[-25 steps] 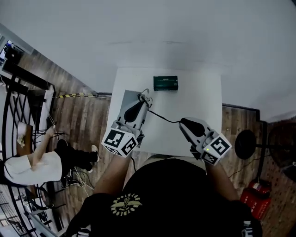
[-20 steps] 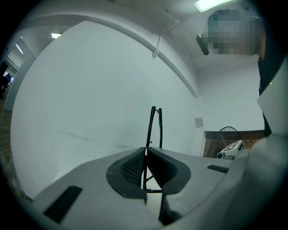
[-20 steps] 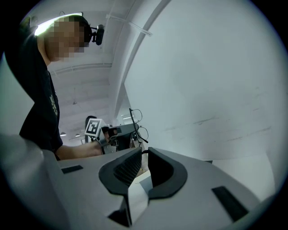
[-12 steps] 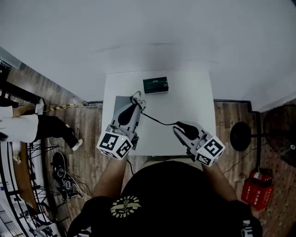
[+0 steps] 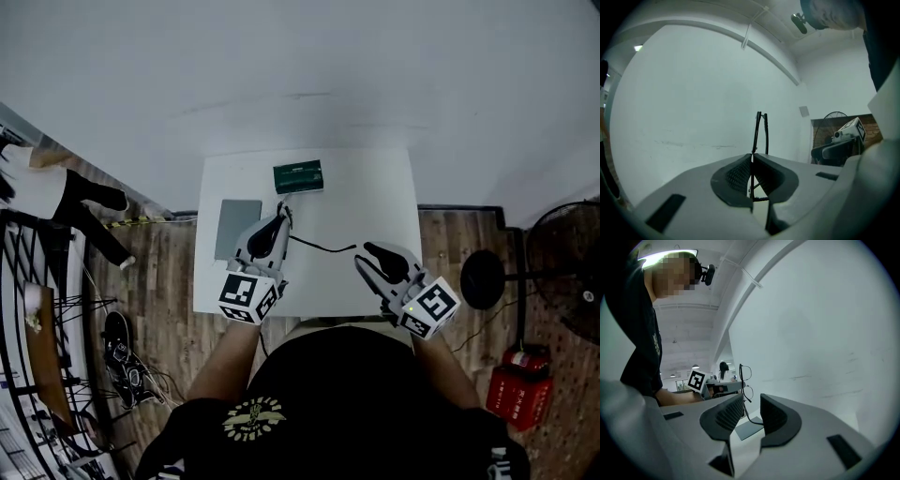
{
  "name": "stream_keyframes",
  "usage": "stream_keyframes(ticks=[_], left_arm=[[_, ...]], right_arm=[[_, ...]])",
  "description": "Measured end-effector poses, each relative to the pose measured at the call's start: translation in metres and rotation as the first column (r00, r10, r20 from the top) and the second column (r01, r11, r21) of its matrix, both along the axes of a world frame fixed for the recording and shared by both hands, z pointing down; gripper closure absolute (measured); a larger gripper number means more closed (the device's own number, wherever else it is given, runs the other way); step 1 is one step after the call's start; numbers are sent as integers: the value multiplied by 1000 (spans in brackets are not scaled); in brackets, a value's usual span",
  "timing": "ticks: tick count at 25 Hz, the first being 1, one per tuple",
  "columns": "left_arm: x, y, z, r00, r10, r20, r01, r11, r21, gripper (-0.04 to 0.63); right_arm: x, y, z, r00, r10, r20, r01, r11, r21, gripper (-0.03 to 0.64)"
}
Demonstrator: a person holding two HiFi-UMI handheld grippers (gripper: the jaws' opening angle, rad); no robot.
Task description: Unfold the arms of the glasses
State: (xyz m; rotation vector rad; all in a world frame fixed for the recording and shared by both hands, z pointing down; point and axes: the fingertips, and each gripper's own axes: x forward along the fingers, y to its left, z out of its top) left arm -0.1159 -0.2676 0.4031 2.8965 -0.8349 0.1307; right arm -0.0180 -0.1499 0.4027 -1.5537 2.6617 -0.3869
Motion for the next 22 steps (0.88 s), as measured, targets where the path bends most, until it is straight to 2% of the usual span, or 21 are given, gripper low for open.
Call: stream_keyframes(ticks=[4, 9, 16, 22], left_arm=[[30, 27, 2, 999, 5, 45, -6, 1000, 25, 574], [64, 58, 1, 997, 10, 74, -13, 999, 46, 574], [89, 84, 6, 994, -32, 108, 28, 999, 46, 574], [127, 134, 9, 988, -65, 139, 55, 996, 75, 574]], right_arm=[[20, 8, -9, 1000, -20, 0, 20, 1000, 17, 517], [40, 15, -16, 999, -34, 35, 35, 999, -12, 517], [52, 22, -25, 989, -136, 65, 134, 990, 33, 517], [68, 54, -34, 967, -234, 104, 224, 970, 99, 517]])
